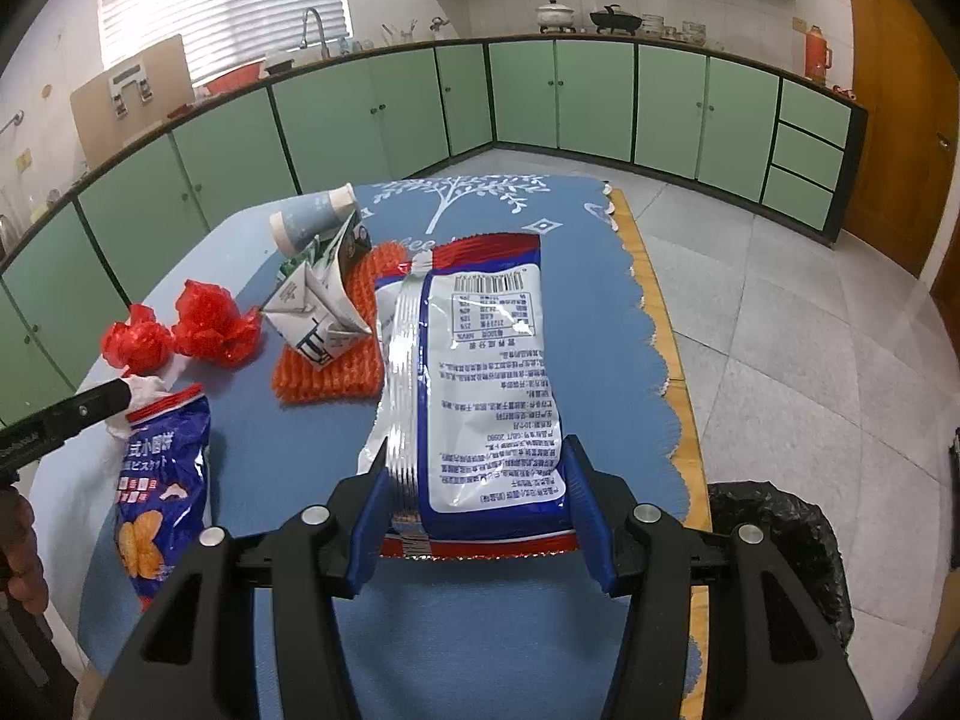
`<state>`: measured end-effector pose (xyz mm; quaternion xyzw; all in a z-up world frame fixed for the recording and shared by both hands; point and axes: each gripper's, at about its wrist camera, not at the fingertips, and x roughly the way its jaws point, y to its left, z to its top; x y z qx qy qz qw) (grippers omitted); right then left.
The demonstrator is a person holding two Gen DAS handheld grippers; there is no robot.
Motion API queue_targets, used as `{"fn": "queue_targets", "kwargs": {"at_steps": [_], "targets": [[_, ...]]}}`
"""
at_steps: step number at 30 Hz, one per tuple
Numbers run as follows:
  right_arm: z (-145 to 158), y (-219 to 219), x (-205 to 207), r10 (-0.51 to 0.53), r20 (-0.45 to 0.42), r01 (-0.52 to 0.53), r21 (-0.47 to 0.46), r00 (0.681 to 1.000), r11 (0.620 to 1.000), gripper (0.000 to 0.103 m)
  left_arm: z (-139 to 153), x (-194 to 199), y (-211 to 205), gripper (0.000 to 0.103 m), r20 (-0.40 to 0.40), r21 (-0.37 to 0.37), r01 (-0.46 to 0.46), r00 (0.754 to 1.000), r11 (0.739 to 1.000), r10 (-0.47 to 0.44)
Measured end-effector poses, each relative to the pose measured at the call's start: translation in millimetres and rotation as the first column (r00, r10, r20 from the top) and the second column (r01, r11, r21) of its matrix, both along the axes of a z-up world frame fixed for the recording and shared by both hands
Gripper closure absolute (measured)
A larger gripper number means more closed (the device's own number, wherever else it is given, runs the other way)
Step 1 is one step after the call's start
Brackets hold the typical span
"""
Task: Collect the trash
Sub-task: 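Carry the tissue with the left gripper while the right carries the snack bag, release both over the bin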
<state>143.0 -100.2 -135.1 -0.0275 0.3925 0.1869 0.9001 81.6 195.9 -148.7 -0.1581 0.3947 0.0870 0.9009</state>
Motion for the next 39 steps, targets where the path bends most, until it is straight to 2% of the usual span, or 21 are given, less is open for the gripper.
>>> {"fn": "queue_targets", "kwargs": {"at_steps": [4, 6, 8, 9, 10, 11, 19, 25, 31, 39], "targets": [[-2.7, 3.1, 0.4, 0.003, -0.007, -0.003, -0.005, 1.000, 1.000, 0.050, -6.8, 6.5, 3.9, 0.044, -0.025, 0.021, -0.006, 1.000, 1.000, 0.007], [-3.6, 4.1, 0.3, 0.005, -0.009, -0.005, -0.009, 1.000, 1.000, 0.050, -11.8, 11.7, 7.2, 0.048, -0.038, 0.012, -0.001, 0.999, 1.000, 0.001], [-4.7, 4.4, 0.9, 0.006, -0.012, -0.006, -0.013, 1.000, 1.000, 0.050, -15.3, 15.0, 11.8, 0.073, -0.042, -0.021, 0.002, 0.999, 1.000, -0.003], [-5.3, 4.5, 1.3, 0.005, -0.013, -0.005, -0.014, 1.000, 1.000, 0.050, -16.7, 16.9, 14.7, 0.079, -0.044, -0.042, 0.005, 0.999, 0.999, -0.007], [-5.9, 5.0, 2.0, 0.004, -0.015, -0.004, -0.015, 1.000, 1.000, 0.050, -16.4, 18.0, 16.6, 0.089, -0.042, -0.056, 0.006, 0.999, 0.998, -0.009], [-6.5, 4.9, 2.5, 0.003, -0.018, -0.003, -0.016, 1.000, 1.000, 0.050, -14.8, 18.4, 18.6, 0.091, -0.035, -0.066, 0.008, 0.999, 0.998, -0.010], [-6.6, 3.5, 3.4, -0.003, -0.015, 0.003, -0.013, 1.000, 1.000, 0.050, 22.4, 10.2, 5.6, 0.095, 0.079, -0.033, 0.033, 0.996, 0.999, -0.031], [6.4, -10.3, -1.0, -0.034, 0.015, 0.034, 0.015, 0.999, 0.999, 0.050, 50.3, 14.8, -31.1, 0.095, 0.147, 0.002, 0.117, 0.982, 0.993, -0.116], [31.6, -34.4, -11.9, -0.073, 0.057, 0.072, 0.033, 0.996, 0.997, 0.050, 49.9, 24.2, -84.3, 0.095, 0.141, 0.024, 0.225, 0.964, 0.974, -0.226], [53.8, -90.3, -28.1, -0.174, 0.079, 0.169, 0.058, 0.982, 0.984, 0.050, 33.5, 41.3, -167.8, 0.095, 0.101, 0.040, 0.391, 0.914, 0.919, -0.393]]}}
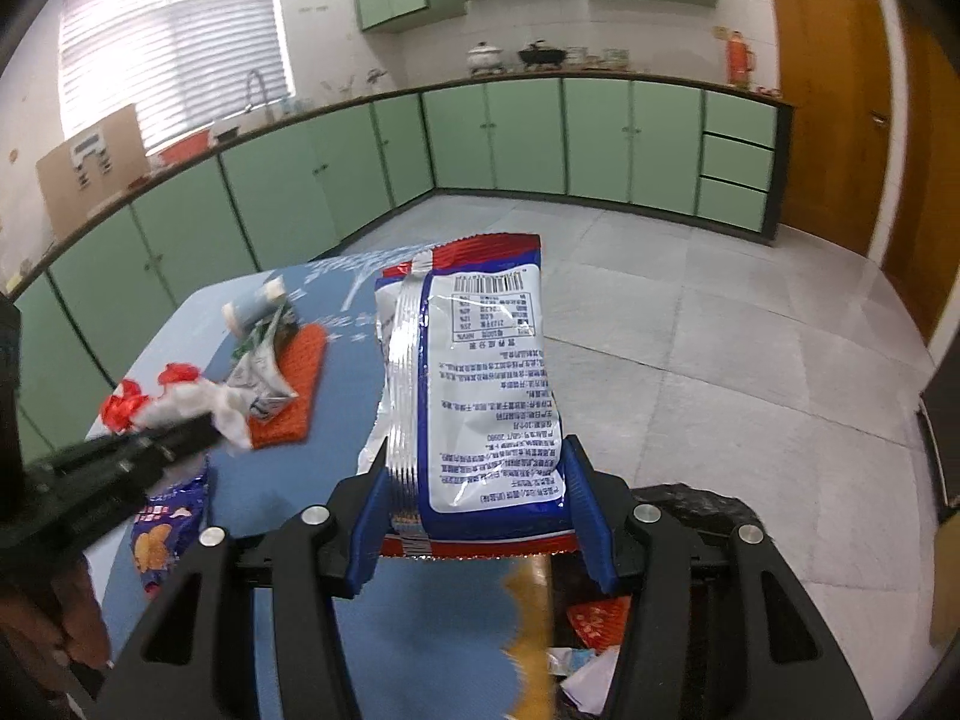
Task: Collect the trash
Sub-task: 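Carry the tissue with the left gripper while the right carries the snack bag, release both over the bin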
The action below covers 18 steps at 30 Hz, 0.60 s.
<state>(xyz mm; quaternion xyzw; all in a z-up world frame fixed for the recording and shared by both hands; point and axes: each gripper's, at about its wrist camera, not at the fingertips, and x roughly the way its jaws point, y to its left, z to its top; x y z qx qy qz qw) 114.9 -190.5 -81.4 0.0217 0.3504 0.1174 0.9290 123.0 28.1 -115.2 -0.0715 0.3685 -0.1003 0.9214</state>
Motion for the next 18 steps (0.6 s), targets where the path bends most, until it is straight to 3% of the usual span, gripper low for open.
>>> {"fn": "queue_targets", "kwargs": {"at_steps": [6, 10, 18], "targets": [[-0.3, -51.5, -12.3, -0.106, -0.006, 0.106, 0.001, 0.994, 0.994, 0.050, -9.2, 11.7, -61.4, 0.095, -0.010, 0.010, 0.131, 0.991, 0.991, -0.131], [-11.9, -94.3, -21.6, -0.197, -0.036, 0.197, -0.002, 0.980, 0.980, 0.050, -14.2, 19.4, -103.5, 0.095, -0.018, -0.017, 0.233, 0.972, 0.972, -0.233], [-62.1, -165.4, -35.9, -0.358, -0.139, 0.358, -0.020, 0.923, 0.933, 0.050, -39.3, 30.9, -182.1, 0.093, -0.079, -0.069, 0.415, 0.904, 0.907, -0.420]]}}
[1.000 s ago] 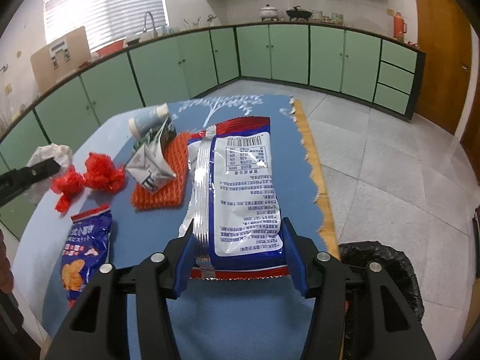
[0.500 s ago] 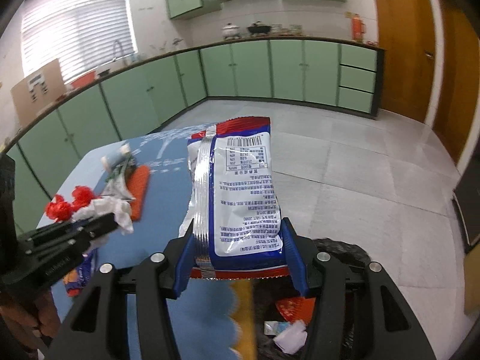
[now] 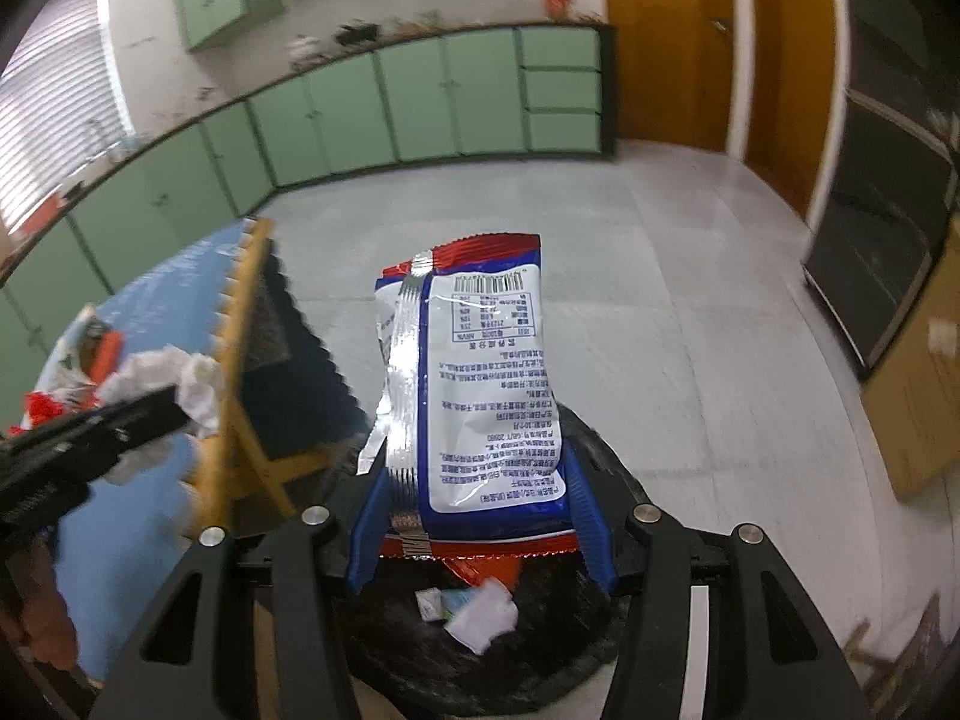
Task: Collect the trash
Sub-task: 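Carry the tissue with the left gripper while the right carries the snack bag, release both over the bin, then move both open grippers back over the table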
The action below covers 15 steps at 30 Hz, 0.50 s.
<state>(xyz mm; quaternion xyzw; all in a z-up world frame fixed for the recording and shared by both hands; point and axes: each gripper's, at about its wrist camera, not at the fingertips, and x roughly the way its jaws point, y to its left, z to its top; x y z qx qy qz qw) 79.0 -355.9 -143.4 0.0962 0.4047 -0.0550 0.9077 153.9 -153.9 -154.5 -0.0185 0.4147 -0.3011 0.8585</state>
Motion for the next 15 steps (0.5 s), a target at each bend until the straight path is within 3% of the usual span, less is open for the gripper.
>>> {"fn": "queue_targets", "kwargs": {"at_steps": [3, 5, 9, 15], "targets": [[-22.4, -17.1, -2.6, -0.040, -0.045, 0.040, 0.004, 0.998, 0.999, 0.050, -14.8, 3.1, -19.2, 0.088, -0.040, 0.025, 0.044, 0.998, 0.999, -0.043], [-36.7, -25.6, -3.9, -0.057, -0.072, 0.058, 0.006, 0.996, 0.998, 0.050, -22.7, 3.2, -26.0, 0.071, -0.060, 0.041, 0.056, 0.997, 0.998, -0.054], [-62.2, -33.0, -1.8, -0.070, -0.136, 0.072, 0.009, 0.988, 0.997, 0.050, -27.1, 1.5, -27.9, 0.052, -0.067, 0.053, 0.061, 0.996, 0.997, -0.057], [-70.5, -34.9, -0.7, -0.071, -0.161, 0.075, 0.016, 0.984, 0.997, 0.039, -20.2, 0.0, -12.1, 0.047, -0.062, 0.049, 0.012, 0.998, 0.999, -0.009]]}}
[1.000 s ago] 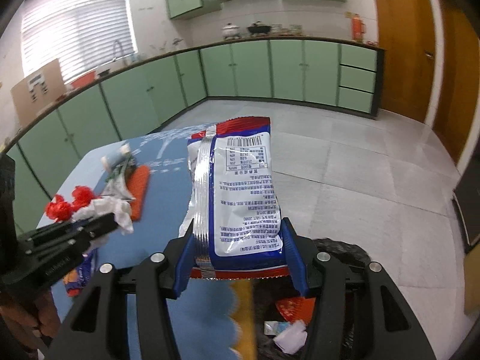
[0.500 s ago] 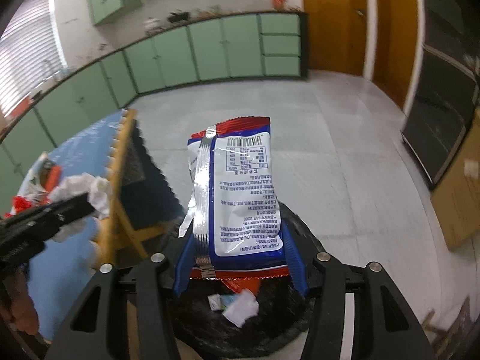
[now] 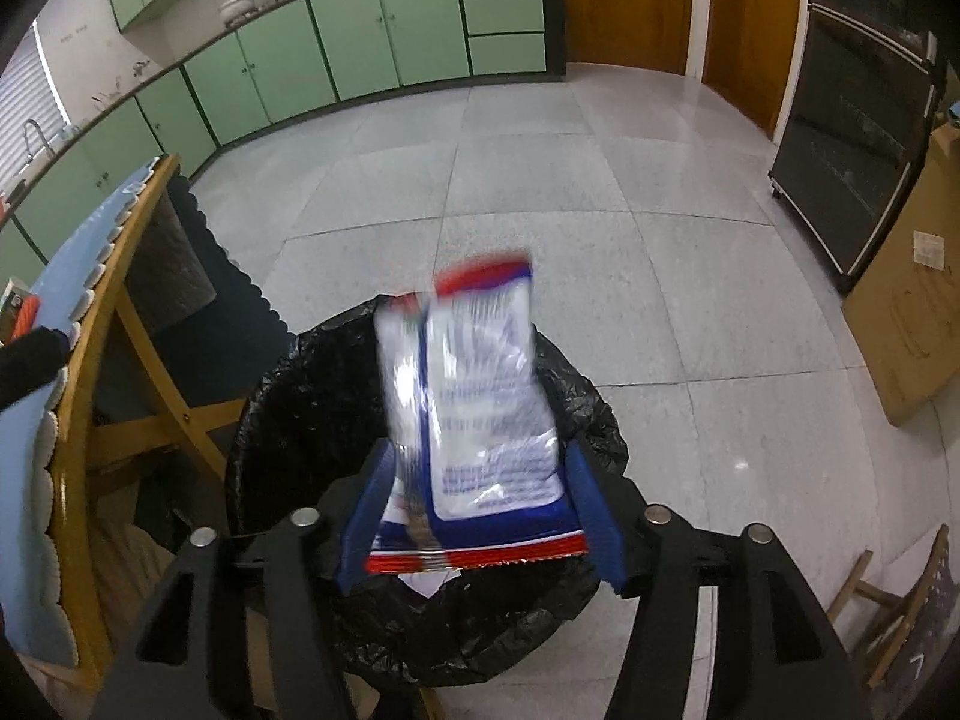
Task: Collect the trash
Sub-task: 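Move both open grippers back over the table, then grasp the blue biscuit bag with the left gripper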
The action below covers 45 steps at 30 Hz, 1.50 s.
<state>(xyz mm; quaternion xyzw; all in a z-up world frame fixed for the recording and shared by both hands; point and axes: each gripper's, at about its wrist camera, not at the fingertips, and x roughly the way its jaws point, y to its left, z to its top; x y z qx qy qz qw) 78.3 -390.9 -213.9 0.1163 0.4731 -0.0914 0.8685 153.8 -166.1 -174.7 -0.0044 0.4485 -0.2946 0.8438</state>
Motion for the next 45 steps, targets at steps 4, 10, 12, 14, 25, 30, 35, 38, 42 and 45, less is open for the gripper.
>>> {"fn": "queue_targets", "kwargs": {"at_steps": [4, 10, 12, 14, 25, 30, 35, 38, 42, 45], "targets": [[2.7, 3.4, -4.1, -0.003, -0.002, 0.003, -0.012, 1.000, 1.000, 0.026, 11.6, -2.8, 14.9, 0.042, 0.032, 0.009, -0.047, 0.998, 0.999, 0.047], [21.0, 14.8, -0.6, 0.019, 0.043, -0.019, 0.004, 0.999, 1.000, 0.023, 35.6, -17.1, 55.5, 0.036, 0.127, 0.040, -0.178, 0.977, 0.983, 0.172], [36.6, 30.2, 2.3, 0.051, 0.084, -0.051, -0.002, 0.995, 0.999, 0.022, 43.9, -22.8, 74.1, 0.035, 0.166, 0.052, -0.240, 0.959, 0.969, 0.229], [50.1, 46.3, 5.5, 0.087, 0.123, -0.086, -0.008, 0.989, 0.996, 0.021, 51.7, -31.6, 97.0, 0.031, 0.217, 0.072, -0.320, 0.930, 0.945, 0.298], [108.4, 178.1, 21.5, 0.371, 0.302, -0.381, -0.029, 0.878, 0.924, 0.018, 57.8, -79.4, 215.7, 0.016, 0.320, 0.147, -0.703, 0.699, 0.696, 0.639], [109.5, 219.1, 23.3, 0.450, 0.306, -0.461, -0.043, 0.839, 0.887, 0.018, 41.3, -85.4, 243.4, 0.014, 0.251, 0.156, -0.746, 0.663, 0.647, 0.705], [105.3, 232.5, 23.9, 0.465, 0.294, -0.471, -0.056, 0.835, 0.880, 0.018, 21.5, -84.2, 256.3, 0.014, 0.182, 0.150, -0.743, 0.669, 0.652, 0.721], [102.6, 232.6, 24.3, 0.457, 0.287, -0.462, -0.052, 0.842, 0.885, 0.018, 13.5, -83.1, 257.3, 0.014, 0.160, 0.152, -0.741, 0.671, 0.654, 0.724], [99.3, 235.0, 27.0, 0.457, 0.282, -0.461, -0.057, 0.844, 0.886, 0.018, 8.0, -81.1, 255.7, 0.014, 0.148, 0.157, -0.739, 0.673, 0.655, 0.724], [96.7, 240.9, 27.9, 0.465, 0.280, -0.466, -0.066, 0.840, 0.882, 0.018, 3.5, -79.1, 254.2, 0.014, 0.141, 0.155, -0.736, 0.677, 0.659, 0.722]]}}
